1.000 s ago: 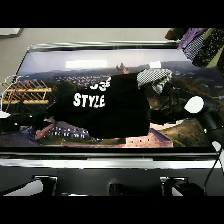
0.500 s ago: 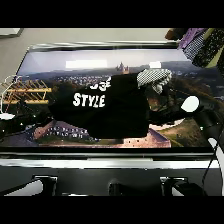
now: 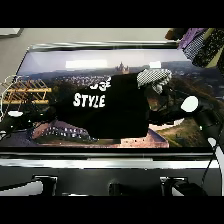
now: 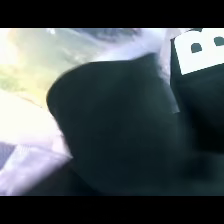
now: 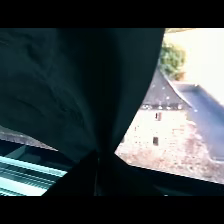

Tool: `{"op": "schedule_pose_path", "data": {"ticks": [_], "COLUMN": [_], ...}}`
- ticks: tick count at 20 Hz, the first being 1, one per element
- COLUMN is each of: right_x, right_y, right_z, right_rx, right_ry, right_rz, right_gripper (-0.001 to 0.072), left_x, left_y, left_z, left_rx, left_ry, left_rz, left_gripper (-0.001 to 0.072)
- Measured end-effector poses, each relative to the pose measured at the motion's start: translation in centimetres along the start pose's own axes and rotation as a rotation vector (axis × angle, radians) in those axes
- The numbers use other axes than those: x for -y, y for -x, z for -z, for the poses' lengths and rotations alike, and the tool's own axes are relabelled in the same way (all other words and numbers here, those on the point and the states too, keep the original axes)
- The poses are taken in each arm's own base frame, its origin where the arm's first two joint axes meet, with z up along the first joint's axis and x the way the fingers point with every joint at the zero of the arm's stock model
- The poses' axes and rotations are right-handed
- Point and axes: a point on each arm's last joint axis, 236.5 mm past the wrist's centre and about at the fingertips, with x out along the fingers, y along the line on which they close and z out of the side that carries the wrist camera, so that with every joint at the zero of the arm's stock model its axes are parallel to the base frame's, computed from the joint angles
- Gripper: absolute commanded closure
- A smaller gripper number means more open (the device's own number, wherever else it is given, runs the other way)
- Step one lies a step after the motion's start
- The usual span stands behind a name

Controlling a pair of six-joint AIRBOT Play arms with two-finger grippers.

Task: Fold the clothes and pants, and hang the long-sleeved shirts on hangers.

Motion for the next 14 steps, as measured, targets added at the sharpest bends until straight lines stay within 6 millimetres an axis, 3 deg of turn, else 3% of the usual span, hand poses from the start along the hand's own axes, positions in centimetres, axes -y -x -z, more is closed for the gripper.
{"op": "schedule_pose_path", "data": {"ticks": [4, 7, 10, 12, 14], "right_x": [-1.5, -4.6, -8.0, -10.3, -12.8], "right_y": [0.1, 2.2, 8.7, 15.6, 24.2], "right_z": [-1.1, -4.7, -10.5, -14.1, -16.3], "right_rx": [0.046, 0.178, 0.411, 0.598, 0.803], "right_ry": [-0.02, -0.019, 0.052, 0.114, 0.19], "right_rz": [-0.065, -0.17, -0.219, -0.22, -0.217], "right_gripper": [0.0678, 0.0678, 0.0678, 0.0678, 0.0678], "left_x": [2.1, 7.2, 13.8, 19.0, 23.7], "left_y": [-0.3, 2.5, 8.9, 15.7, 23.0], "left_z": [-1.6, -6.0, -12.2, -16.0, -18.3], "left_rx": [0.013, 0.066, 0.202, 0.334, 0.477], "left_ry": [-0.03, -0.069, -0.135, -0.192, -0.247], "left_rz": [0.038, 0.124, 0.181, 0.204, 0.232], "left_gripper": [0.0673, 0.0674, 0.0674, 0.0673, 0.0672]}}
